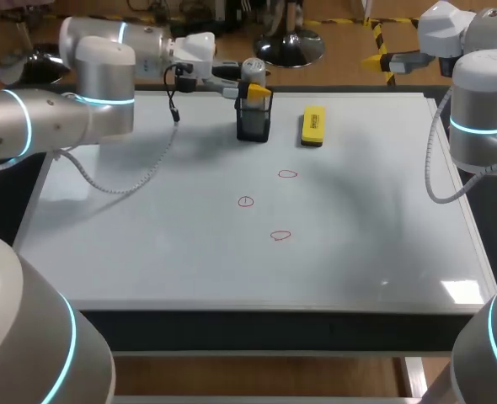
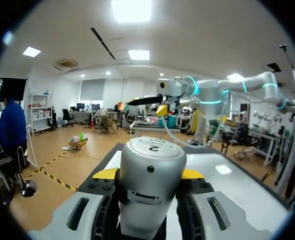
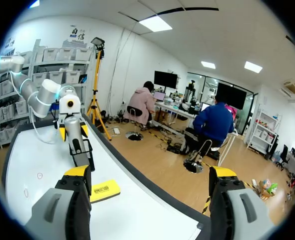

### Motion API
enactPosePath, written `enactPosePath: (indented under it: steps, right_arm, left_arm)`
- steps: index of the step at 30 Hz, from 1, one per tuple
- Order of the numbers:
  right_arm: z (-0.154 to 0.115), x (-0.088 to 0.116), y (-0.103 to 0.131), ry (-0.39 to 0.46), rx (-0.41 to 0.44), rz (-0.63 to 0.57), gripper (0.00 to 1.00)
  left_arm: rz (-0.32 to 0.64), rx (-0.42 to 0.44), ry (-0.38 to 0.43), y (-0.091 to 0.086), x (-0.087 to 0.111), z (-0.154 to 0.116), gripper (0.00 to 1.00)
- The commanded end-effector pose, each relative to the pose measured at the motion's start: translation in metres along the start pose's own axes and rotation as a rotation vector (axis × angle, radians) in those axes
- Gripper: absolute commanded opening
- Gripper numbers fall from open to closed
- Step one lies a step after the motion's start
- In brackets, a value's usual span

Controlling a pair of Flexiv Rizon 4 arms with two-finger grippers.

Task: Pick up the inspection probe, press it on each red-marked spot on the whiteboard one by one, put down the probe, pick up the eraser, and wipe off all the red marks.

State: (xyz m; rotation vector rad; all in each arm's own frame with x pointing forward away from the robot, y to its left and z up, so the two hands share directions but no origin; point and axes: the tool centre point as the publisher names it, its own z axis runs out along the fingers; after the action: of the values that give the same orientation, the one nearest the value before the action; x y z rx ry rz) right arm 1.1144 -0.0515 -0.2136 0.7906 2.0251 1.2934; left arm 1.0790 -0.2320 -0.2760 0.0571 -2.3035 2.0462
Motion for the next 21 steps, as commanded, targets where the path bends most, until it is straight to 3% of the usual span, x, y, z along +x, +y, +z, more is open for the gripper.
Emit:
enactPosePath:
  steps: [1,21]
  right_arm:
    - [0.000,-0.001,0.000,0.002,0.001,0.000,1.00]
    - [0.000,-0.001,0.000,0.002,0.001,0.000,1.00]
  left_arm:
    - [0.008,0.004,-0.014,-0.005,0.003,-0.002,0.00]
    - [0.043,0.022,-0.026,-0.048,-0.011,-0.004,0.00]
